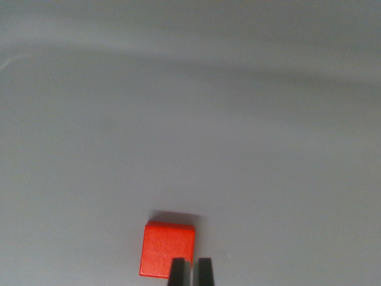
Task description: Reach red block
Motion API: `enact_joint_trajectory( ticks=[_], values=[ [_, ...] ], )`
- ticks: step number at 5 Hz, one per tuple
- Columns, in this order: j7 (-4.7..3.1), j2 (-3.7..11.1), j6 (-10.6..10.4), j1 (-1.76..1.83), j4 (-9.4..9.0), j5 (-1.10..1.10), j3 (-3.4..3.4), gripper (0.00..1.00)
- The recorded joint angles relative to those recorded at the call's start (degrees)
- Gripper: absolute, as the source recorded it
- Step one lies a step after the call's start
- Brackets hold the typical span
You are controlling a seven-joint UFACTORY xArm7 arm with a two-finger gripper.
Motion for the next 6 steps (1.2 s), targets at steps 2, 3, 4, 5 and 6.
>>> enact_joint_trajectory(
  ticks=[2, 3, 4, 5, 6],
  values=[
    [0.04, 0.99, -2.70, 0.06, -2.00, 0.02, 0.09, 0.00],
    [0.04, 0.99, -2.70, 0.06, -2.00, 0.02, 0.09, 0.00],
    [0.08, 1.95, -5.35, 0.13, -3.97, 0.05, 0.18, 0.00],
    [0.08, 1.95, -5.35, 0.13, -3.97, 0.05, 0.18, 0.00],
    [0.12, 2.91, -7.95, 0.19, -5.90, 0.07, 0.26, 0.00]
  ],
)
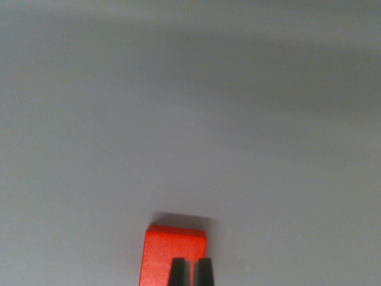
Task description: Reach red block
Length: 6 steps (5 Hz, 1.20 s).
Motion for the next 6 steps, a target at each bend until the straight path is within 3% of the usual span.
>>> enact_joint_trajectory(
  ticks=[1, 2, 3, 4, 5, 6],
  values=[
    [0.00, 0.00, 0.00, 0.00, 0.00, 0.00, 0.00, 0.00],
    [0.04, 0.86, -2.34, 0.05, -1.74, 0.02, 0.08, 0.00],
    [0.04, 0.86, -2.34, 0.05, -1.74, 0.02, 0.08, 0.00],
    [0.07, 1.73, -4.74, 0.11, -3.52, 0.04, 0.16, 0.00],
    [0.07, 1.73, -4.74, 0.11, -3.52, 0.04, 0.16, 0.00],
    [0.11, 2.53, -6.93, 0.16, -5.14, 0.06, 0.23, 0.00]
  ],
)
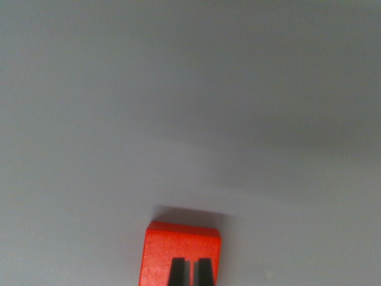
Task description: Reach red block
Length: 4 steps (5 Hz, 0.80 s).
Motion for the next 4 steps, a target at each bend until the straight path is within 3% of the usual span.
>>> enact_joint_trajectory(
  ticks=[1, 2, 3, 4],
  values=[
    [0.00, 0.00, 0.00, 0.00, 0.00, 0.00, 0.00, 0.00],
    [0.03, 0.70, -1.90, 0.04, -1.41, 0.02, 0.06, 0.00],
    [0.03, 0.70, -1.90, 0.04, -1.41, 0.02, 0.06, 0.00],
    [0.06, 1.35, -3.70, 0.09, -2.75, 0.03, 0.12, 0.00]
  ],
)
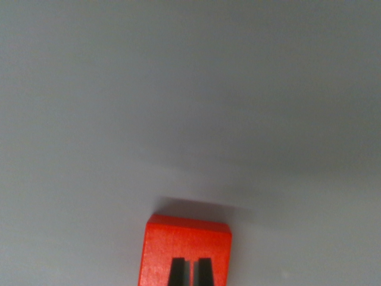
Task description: Reach red block
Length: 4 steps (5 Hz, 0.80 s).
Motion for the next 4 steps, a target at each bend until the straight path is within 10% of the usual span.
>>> enact_joint_trajectory(
  ticks=[4],
  values=[
    [0.04, 1.05, -2.88, 0.07, -2.14, 0.02, 0.10, 0.00]
  ],
)
